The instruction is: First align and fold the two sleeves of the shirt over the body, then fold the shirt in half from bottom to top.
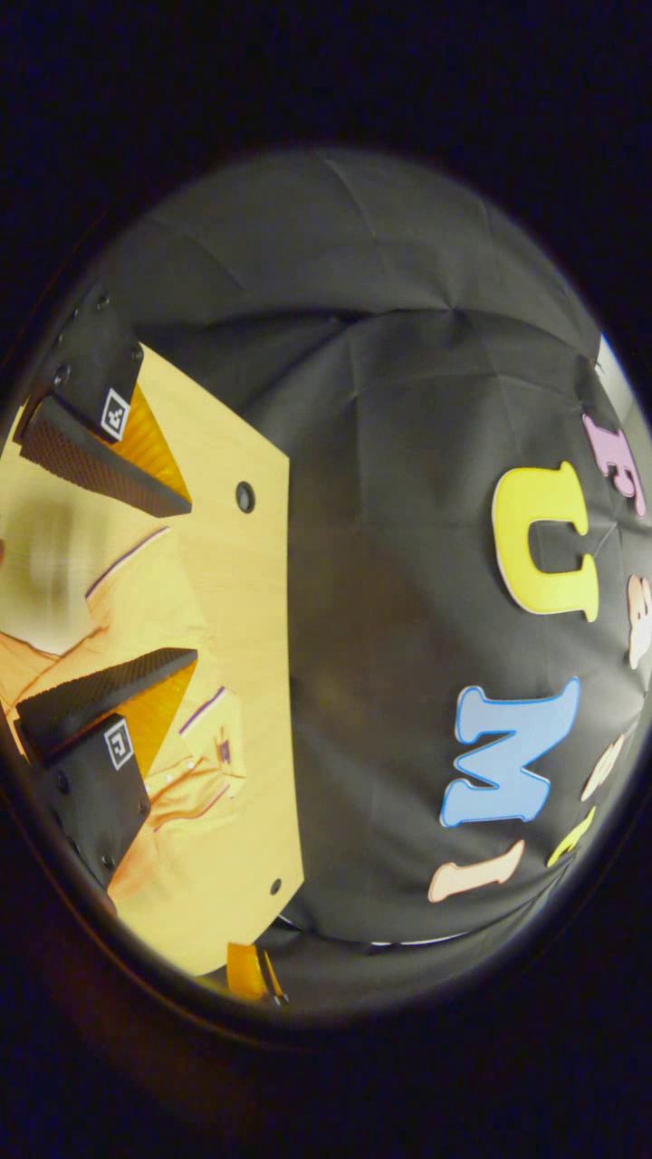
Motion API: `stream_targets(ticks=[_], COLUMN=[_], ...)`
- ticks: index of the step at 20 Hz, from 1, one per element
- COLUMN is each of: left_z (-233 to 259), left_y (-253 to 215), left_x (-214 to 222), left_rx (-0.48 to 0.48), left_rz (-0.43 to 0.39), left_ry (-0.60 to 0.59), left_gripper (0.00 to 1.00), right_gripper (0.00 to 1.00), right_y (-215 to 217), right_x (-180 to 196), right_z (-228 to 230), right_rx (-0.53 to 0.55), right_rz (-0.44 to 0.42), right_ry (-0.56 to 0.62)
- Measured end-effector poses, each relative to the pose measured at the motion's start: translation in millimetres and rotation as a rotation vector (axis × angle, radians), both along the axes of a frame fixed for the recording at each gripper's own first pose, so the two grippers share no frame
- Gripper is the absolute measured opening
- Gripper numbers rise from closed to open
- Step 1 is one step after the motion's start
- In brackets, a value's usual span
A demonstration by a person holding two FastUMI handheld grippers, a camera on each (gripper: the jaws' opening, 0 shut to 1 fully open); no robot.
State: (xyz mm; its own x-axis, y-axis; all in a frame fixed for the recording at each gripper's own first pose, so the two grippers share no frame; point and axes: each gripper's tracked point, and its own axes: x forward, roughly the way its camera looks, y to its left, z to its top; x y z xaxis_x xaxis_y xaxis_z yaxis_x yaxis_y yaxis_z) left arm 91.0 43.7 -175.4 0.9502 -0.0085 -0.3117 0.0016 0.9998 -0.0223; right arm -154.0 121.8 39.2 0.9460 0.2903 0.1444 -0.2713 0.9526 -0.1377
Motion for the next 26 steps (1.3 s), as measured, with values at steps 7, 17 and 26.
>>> stream_targets(ticks=[7,17,26], left_z=[-68,-129,-153], left_y=[2,2,9], left_x=[26,48,52], left_rx=[-0.023,-0.023,-0.026], left_rz=[-0.009,-0.008,0.04], left_ry=[0.115,0.219,0.262], left_gripper=[0.95,0.95,0.96], right_gripper=[0.49,0.49,0.49], right_y=[-43,-86,-100], right_x=[-49,-88,-93], right_z=[-64,-105,-109], right_rx=[0.106,0.177,0.182], right_rz=[-0.089,-0.222,-0.262], right_ry=[0.089,0.142,0.161])
